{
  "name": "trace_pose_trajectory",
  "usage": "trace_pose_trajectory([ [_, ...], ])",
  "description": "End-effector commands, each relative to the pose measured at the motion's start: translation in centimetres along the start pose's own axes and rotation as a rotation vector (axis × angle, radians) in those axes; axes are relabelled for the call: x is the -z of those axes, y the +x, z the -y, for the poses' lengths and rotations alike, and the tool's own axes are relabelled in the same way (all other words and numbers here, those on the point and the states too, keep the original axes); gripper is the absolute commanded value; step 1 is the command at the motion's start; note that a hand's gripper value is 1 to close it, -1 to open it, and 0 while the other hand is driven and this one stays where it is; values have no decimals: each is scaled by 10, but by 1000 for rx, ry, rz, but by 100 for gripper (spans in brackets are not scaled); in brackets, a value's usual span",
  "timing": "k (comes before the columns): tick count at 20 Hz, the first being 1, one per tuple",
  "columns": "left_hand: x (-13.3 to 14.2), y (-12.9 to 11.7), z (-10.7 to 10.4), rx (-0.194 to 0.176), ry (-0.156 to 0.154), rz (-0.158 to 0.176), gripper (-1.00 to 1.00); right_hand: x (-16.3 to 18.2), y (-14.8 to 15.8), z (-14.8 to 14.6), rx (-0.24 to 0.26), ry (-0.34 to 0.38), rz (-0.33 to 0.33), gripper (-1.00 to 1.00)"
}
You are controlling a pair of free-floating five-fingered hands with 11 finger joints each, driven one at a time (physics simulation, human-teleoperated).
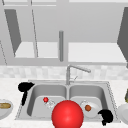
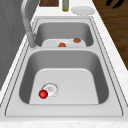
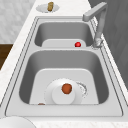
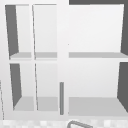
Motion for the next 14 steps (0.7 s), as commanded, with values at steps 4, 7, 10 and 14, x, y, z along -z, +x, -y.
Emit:
trace_pose_trajectory([
  [4,20,16,-18,40,125,-3,-100,0,0,0,0,0,0,0],
  [7,21,22,-23,32,166,-11,-100,0,0,0,0,0,0,0],
  [10,21,25,-26,21,199,2,-100,0,0,0,0,0,0,0],
  [14,22,26,-28,21,223,23,-100,0,0,0,0,0,0,0],
])
